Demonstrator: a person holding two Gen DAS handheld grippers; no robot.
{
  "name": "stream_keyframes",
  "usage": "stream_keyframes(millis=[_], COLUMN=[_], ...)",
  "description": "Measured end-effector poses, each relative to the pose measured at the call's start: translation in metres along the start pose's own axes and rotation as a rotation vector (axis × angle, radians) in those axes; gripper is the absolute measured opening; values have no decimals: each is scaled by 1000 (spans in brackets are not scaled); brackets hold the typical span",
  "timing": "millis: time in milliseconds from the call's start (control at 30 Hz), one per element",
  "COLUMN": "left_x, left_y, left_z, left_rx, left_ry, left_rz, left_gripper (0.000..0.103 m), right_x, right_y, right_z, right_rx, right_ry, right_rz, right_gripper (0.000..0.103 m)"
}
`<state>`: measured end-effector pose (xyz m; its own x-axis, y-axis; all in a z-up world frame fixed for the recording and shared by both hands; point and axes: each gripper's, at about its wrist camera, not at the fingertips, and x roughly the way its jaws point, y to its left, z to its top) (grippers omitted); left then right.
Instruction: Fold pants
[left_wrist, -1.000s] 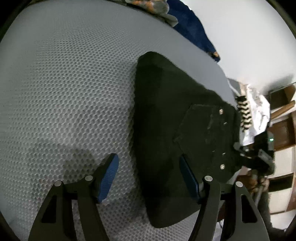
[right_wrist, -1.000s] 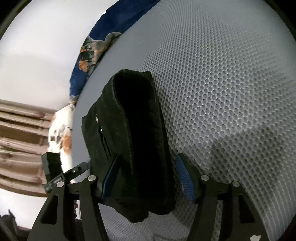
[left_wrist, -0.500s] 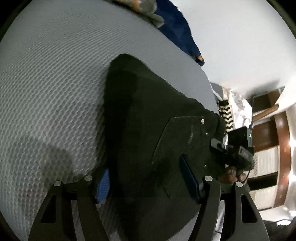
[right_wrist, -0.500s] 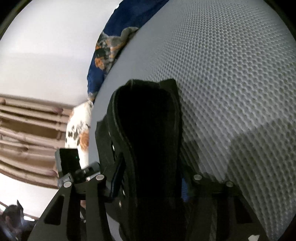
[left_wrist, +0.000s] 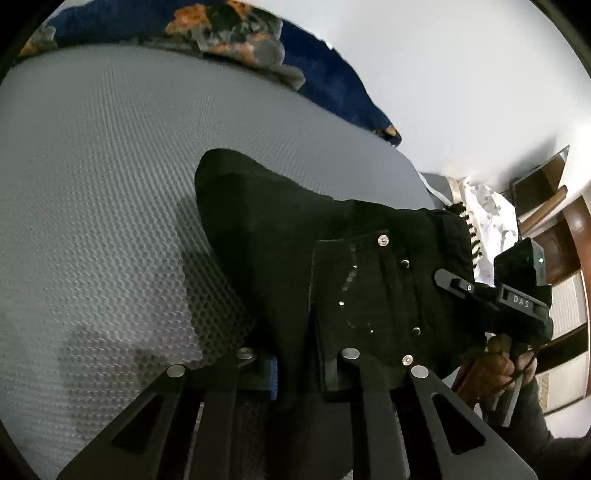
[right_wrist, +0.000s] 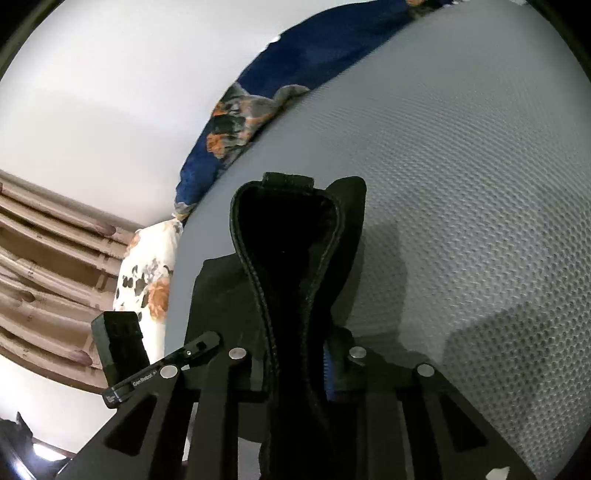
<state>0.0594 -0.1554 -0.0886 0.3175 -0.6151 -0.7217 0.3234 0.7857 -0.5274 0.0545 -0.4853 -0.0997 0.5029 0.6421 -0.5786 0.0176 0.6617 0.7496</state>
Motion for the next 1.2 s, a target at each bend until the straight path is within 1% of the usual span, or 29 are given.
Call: stream_keyframes(millis=[100,333,533,800,900,933,967,1000,1033,1067,1100,1200], left_x=[-15,-42,-43,-37,-24,-17,-11,-6,-4,-3,-2,-2], left_y=[6,32,56,86,100,104,108,112,115,118,120,128], left_z=[8,42,79,123,129,129,127,125,122,117,113,99], left_rx=[4,-1,-2,-11,2,5,9,14,19,18,14,-7], left_ry=[-27,-89,-127,-164,-152,-135,-124,-125,-129,-134,-138,-135], left_rz=[15,83,148,206,249,269,299,319,328,333,342,354], left_gripper=[14,14,14,15,15,16,18,22,24,29,36,44], right_x=[8,53,97,134,148,153,157,160,161,161,161,158], right_y=[15,47,70,85,78,76,73,71,69,67,64,61], right_z=[7,40,69,98,99,98,96,95,92,90,87,77], right_rx=[-19,-54,-79,-94,-80,-92,-105,-115,-134,-141,-152,-207], right_ry=[5,19,35,17,16,13,6,-1,-8,-11,-11,-1], right_rz=[19,52,49,27,-28,-73,-136,-175,-212,-239,-273,-329], right_gripper=[19,19,19,19,20,22,27,30,38,42,42,49])
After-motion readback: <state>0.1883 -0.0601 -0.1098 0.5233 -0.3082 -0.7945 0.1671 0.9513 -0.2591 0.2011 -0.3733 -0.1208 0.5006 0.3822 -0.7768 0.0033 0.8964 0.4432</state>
